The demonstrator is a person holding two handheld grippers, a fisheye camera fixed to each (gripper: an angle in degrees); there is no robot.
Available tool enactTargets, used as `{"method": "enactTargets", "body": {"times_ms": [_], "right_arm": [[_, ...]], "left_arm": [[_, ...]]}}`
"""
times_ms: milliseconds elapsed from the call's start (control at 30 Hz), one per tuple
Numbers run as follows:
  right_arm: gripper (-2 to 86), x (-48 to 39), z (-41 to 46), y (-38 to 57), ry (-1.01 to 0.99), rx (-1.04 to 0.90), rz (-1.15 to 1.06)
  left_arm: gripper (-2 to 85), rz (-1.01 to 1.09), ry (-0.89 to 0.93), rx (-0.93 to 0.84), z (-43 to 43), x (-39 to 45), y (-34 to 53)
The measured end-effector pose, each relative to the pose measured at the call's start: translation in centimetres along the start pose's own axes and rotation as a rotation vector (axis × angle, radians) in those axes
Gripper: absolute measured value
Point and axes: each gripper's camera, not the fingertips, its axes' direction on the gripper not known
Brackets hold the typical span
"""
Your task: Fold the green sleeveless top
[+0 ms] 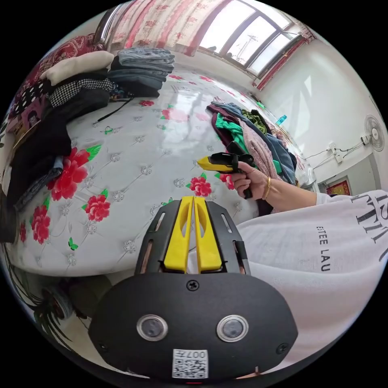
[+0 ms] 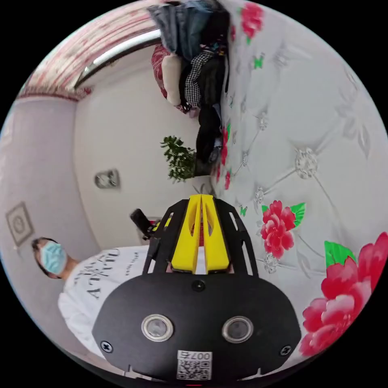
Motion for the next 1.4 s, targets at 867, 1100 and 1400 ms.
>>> {"method": "enactTargets", "body": {"times_ms": [867, 1100, 1400], "right_arm": [[3.0, -28.8, 24.7, 13.2, 1.113, 0.308, -0.694], [6.0, -27.8, 14.8, 13.4, 1.414, 0.546, -0.551], [8.4, -27.8, -11.1, 9.9, 1.792, 0.866, -0.145]], "left_arm": [[0.2, 0.484, 0.130, 0.031, -3.0, 6.1, -1.7], [-1.0, 0.316, 0.096, 0.012, -2.4, 3.3, -3.7], [-1.0, 0.044, -0.007, 0.007, -1.1, 0.3, -6.4]]}}
